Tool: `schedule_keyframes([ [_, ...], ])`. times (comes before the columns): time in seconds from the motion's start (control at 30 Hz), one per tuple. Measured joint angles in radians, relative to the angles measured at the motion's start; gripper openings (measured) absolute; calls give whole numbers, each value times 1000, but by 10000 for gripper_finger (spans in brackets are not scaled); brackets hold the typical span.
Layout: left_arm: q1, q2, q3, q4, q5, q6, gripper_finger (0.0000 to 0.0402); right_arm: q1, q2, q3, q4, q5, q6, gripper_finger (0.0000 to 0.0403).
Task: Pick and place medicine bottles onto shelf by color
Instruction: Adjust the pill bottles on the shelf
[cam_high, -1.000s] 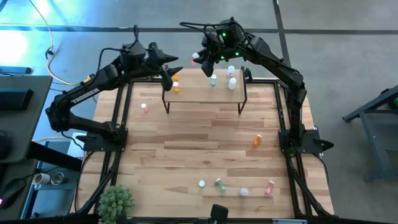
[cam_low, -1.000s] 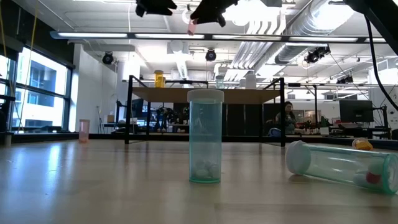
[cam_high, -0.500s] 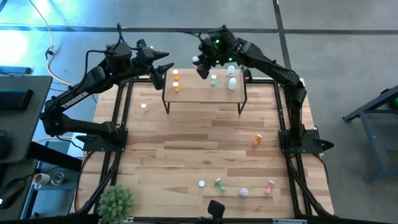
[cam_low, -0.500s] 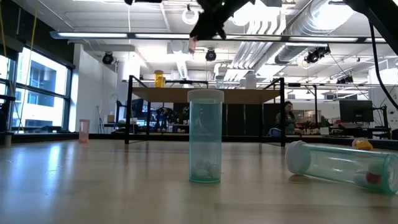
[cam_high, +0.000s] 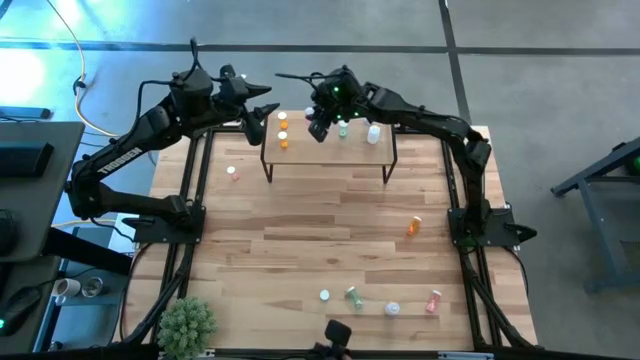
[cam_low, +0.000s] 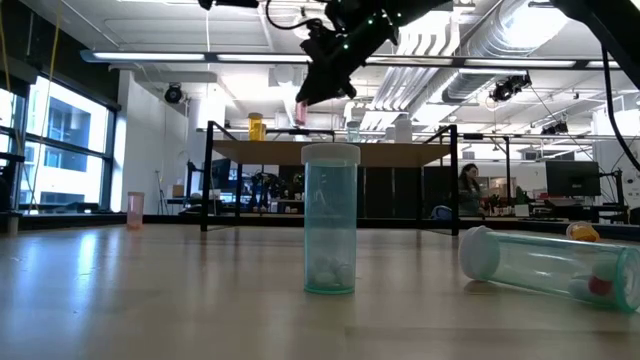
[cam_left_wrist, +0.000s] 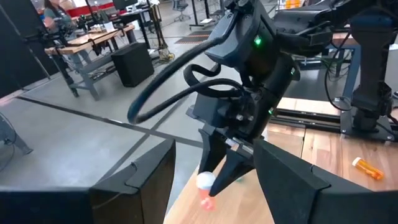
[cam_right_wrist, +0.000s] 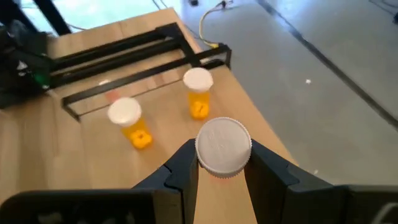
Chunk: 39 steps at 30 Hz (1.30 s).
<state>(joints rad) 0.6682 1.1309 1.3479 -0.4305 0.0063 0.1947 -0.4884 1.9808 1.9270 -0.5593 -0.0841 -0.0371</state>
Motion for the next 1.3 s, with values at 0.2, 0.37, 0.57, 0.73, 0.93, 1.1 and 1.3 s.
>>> schedule_keyframes([
  [0.2,0,0,0,0,0,0,207,0,33,2,0,25,-23,97],
  [0.37,0,1,0,0,-15,0,207,0,50,1,-31,31,-31,98],
  [0.57,0,6,0,1,-19,0,207,0,64,1,-30,55,-49,98],
  [0.73,0,6,0,0,-19,0,207,-2,71,1,-25,54,-45,98],
  [0.93,0,6,0,0,-19,0,207,-2,76,1,-30,50,-21,98],
  [1.1,0,6,0,0,-19,0,207,-2,77,1,-39,47,-12,98],
  [1.3,0,6,0,-16,-19,0,207,0,77,1,-58,39,19,98],
])
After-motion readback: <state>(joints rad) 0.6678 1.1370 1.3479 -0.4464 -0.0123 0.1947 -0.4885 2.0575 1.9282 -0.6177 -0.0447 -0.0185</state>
